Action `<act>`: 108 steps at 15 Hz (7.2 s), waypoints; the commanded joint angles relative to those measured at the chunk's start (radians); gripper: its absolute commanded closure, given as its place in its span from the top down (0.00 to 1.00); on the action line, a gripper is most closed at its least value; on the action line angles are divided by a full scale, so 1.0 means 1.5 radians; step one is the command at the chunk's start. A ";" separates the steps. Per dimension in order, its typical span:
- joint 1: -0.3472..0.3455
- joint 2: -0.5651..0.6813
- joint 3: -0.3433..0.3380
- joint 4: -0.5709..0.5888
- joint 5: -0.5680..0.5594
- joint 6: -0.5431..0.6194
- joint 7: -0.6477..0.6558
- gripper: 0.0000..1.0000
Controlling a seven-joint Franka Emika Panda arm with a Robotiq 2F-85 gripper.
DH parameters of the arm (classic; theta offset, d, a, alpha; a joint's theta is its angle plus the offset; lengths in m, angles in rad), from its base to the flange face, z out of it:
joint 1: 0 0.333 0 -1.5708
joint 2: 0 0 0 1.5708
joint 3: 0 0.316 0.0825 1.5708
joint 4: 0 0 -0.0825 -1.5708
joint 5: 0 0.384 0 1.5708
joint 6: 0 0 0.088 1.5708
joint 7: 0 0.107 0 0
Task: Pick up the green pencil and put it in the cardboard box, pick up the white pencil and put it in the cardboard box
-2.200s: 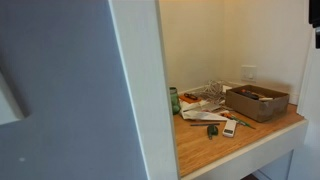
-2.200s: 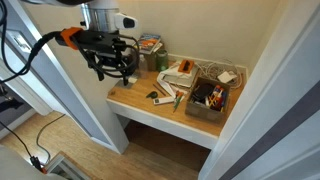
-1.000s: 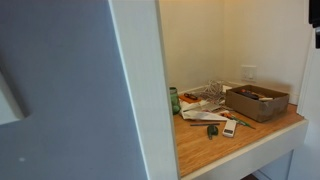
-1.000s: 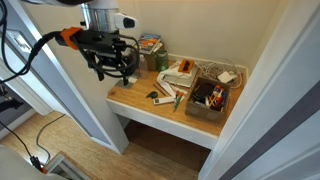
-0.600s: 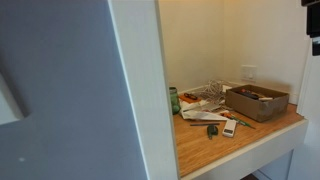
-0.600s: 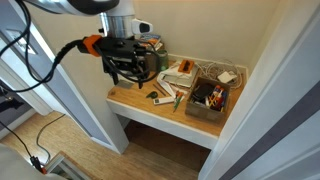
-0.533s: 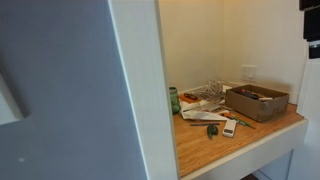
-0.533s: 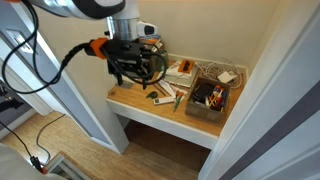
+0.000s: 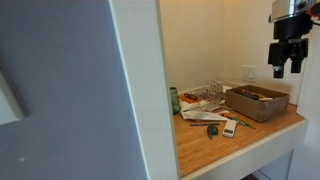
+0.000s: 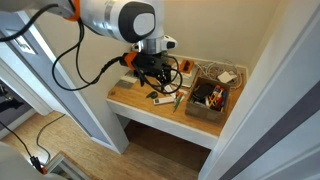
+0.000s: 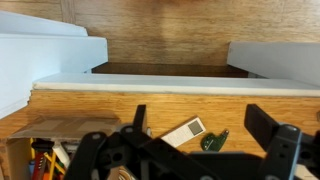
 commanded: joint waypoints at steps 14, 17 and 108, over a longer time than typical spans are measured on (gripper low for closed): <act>-0.022 0.192 0.025 0.103 0.048 0.059 -0.009 1.00; -0.017 0.216 0.032 0.100 0.039 0.067 0.027 1.00; -0.056 0.252 0.006 0.101 -0.115 0.247 0.093 0.03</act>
